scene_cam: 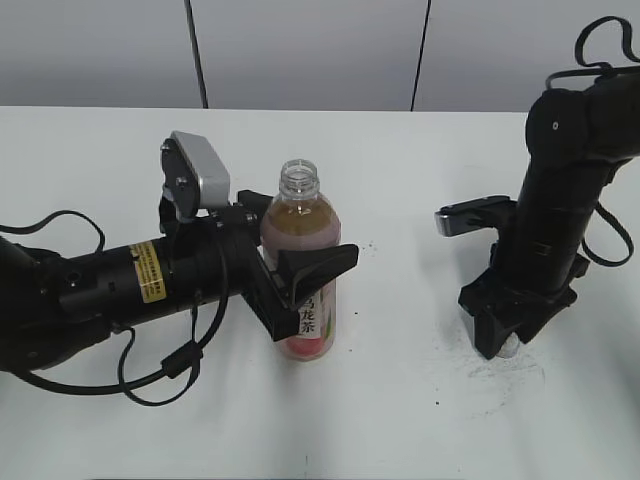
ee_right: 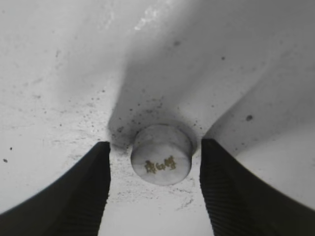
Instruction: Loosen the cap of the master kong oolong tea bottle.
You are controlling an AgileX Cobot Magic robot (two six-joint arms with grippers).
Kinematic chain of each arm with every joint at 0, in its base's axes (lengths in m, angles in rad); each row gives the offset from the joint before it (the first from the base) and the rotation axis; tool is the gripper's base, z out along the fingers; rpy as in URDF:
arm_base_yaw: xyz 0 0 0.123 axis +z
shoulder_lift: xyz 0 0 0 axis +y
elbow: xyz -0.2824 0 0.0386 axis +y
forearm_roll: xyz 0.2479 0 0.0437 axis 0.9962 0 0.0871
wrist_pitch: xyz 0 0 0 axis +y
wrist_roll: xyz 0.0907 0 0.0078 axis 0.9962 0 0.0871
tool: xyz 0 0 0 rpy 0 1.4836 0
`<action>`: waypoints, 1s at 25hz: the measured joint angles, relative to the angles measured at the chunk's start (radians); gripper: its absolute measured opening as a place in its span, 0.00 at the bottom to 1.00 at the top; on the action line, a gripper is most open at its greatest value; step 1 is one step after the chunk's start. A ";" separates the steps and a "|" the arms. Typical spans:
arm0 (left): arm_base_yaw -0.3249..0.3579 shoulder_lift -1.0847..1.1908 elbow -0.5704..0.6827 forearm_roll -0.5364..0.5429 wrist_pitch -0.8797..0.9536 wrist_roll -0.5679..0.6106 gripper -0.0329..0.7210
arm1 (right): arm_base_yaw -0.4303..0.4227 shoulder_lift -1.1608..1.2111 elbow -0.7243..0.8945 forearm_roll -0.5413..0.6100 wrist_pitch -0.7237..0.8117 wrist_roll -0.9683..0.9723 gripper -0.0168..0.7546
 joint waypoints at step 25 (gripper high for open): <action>0.000 -0.133 0.000 -0.024 0.001 -0.002 0.82 | 0.000 -0.096 0.001 0.000 0.075 0.005 0.60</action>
